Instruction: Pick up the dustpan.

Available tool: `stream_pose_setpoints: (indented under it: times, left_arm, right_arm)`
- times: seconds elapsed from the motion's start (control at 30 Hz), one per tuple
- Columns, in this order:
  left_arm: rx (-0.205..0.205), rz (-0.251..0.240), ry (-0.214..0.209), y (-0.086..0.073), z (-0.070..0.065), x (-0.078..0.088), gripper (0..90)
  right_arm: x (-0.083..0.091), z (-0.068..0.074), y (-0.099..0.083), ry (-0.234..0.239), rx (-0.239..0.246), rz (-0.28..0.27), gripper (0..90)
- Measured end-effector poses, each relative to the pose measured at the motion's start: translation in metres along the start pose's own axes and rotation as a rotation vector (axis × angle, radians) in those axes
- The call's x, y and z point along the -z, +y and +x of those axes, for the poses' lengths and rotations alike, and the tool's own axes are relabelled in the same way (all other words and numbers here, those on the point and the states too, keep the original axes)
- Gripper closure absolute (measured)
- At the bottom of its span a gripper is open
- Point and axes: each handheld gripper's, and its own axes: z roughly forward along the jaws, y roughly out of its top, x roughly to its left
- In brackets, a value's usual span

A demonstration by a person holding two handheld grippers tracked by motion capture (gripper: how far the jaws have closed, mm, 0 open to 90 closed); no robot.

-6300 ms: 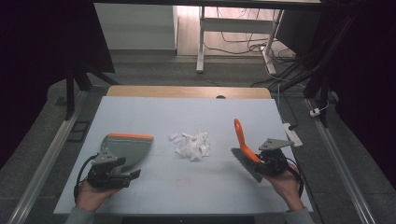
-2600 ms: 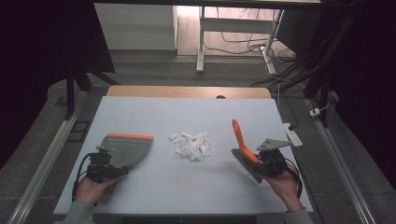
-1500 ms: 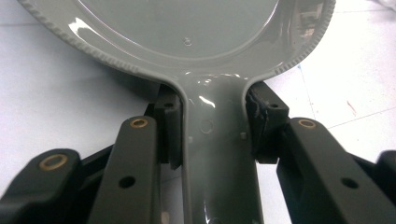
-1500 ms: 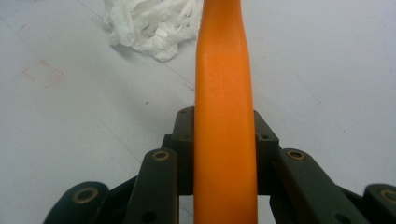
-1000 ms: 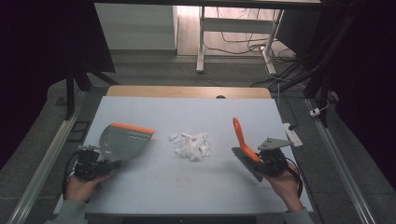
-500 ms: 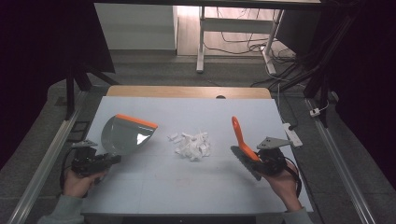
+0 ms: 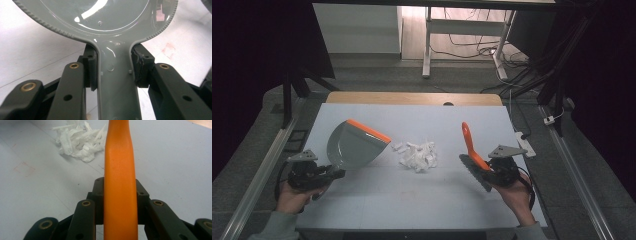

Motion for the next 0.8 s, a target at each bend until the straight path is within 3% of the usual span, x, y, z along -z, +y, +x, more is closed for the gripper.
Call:
stream_pose_setpoints:
  times: [0.2, 0.8]
  left_arm:
    - [-0.04, 0.008, -0.033, 0.002, -0.006, 0.001, 61.3]
    - [-0.11, 0.075, -0.085, 0.004, -0.019, -0.004, 61.3]
  right_arm:
    - [-0.003, 0.0, 0.004, 0.006, 0.0, -0.002, 70.5]
    - [-0.006, 0.0, 0.014, 0.013, 0.003, -0.02, 70.5]
